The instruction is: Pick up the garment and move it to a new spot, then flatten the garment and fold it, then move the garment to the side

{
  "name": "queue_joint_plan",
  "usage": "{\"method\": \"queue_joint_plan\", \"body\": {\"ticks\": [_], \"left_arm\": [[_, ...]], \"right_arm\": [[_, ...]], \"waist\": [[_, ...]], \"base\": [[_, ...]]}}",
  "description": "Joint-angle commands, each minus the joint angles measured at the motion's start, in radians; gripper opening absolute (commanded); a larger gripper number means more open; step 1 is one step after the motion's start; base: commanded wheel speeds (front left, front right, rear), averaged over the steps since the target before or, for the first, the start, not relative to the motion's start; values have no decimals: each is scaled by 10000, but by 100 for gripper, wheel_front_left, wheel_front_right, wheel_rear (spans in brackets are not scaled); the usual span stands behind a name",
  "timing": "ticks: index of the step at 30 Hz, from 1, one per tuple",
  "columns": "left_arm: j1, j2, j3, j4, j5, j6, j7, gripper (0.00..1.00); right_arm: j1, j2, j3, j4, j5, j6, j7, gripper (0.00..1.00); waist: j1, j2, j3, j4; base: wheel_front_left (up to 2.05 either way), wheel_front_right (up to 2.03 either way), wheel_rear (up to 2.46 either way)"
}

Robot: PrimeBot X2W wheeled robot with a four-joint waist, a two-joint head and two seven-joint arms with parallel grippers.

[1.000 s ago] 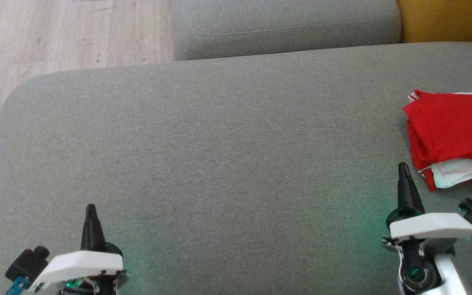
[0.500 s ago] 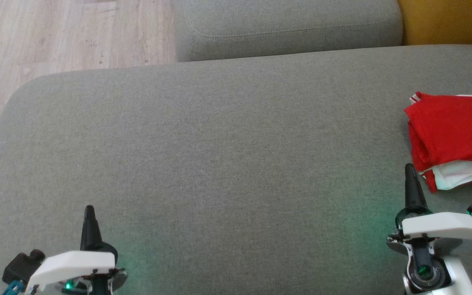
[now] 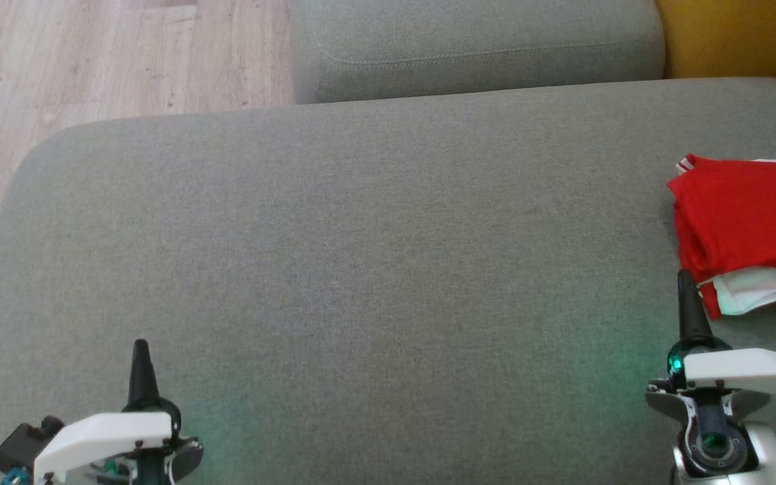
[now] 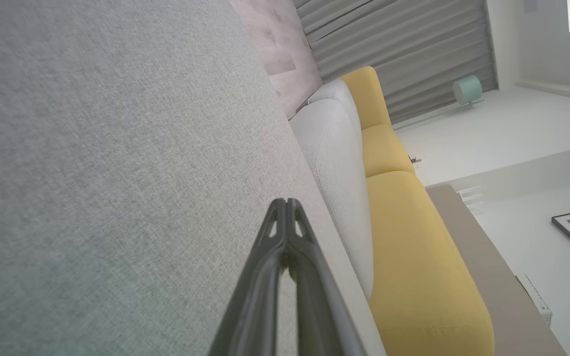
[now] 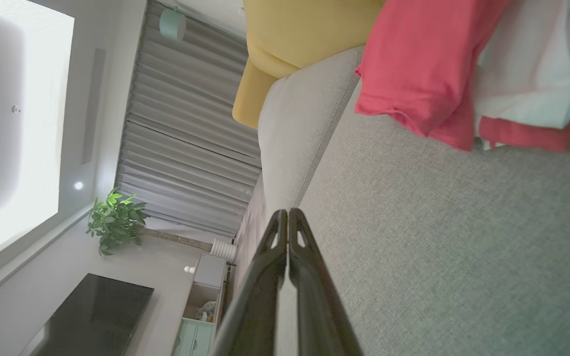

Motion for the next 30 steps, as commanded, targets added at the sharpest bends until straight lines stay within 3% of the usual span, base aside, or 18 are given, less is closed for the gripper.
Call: {"method": "queue_joint_plan", "body": {"ticks": [1, 30], "left_arm": [[-594, 40, 391, -388, -288, -80, 91, 0], [-686, 52, 951, -587, -3034, -295, 947, 0]], "right_arm": [[-247, -180, 47, -414, 337, -5, 87, 0], [-146, -172, -517, -675, 3479, -7, 944, 0]], "waist": [[0, 0, -7, 9], [0, 0, -124, 146]], "base": [[0, 0, 0], [0, 0, 0]]}}
